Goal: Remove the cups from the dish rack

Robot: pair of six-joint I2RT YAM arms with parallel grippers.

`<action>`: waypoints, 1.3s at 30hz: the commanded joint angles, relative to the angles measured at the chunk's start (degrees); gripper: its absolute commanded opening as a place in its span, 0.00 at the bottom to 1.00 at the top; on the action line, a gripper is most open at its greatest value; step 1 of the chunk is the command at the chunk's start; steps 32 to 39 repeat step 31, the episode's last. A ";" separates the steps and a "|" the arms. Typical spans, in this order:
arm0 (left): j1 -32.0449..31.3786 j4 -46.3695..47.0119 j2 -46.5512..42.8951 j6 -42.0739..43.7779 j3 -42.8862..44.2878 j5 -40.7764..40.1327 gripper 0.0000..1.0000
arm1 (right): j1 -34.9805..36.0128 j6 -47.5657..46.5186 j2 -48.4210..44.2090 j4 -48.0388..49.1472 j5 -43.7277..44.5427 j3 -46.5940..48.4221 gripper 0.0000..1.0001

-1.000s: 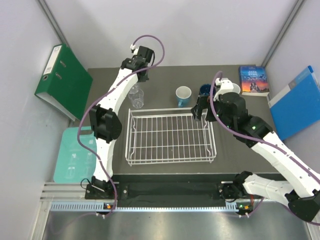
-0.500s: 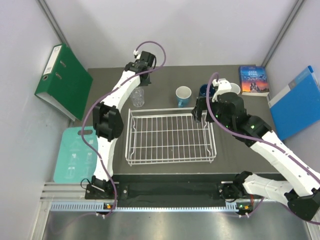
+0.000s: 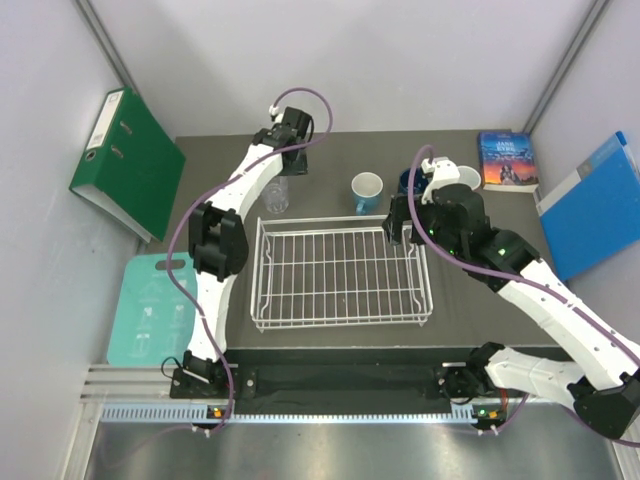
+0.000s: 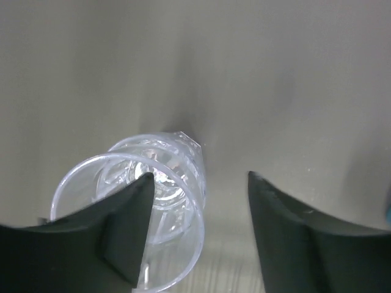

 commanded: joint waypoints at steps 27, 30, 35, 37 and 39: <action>-22.13 9.89 -55.30 -9.37 -53.56 -21.66 0.99 | -0.62 -2.37 -6.38 -0.18 11.74 -3.34 1.00; -23.20 6.12 -61.72 -13.68 -58.31 -21.75 0.99 | -0.71 -2.90 -7.08 -1.41 13.68 -3.25 1.00; -23.29 5.23 -63.40 -15.95 -59.11 -22.45 0.99 | -0.62 -2.90 -7.34 -1.50 14.64 -3.17 1.00; -23.29 5.23 -63.40 -15.95 -59.11 -22.45 0.99 | -0.62 -2.90 -7.34 -1.50 14.64 -3.17 1.00; -23.29 5.23 -63.40 -15.95 -59.11 -22.45 0.99 | -0.62 -2.90 -7.34 -1.50 14.64 -3.17 1.00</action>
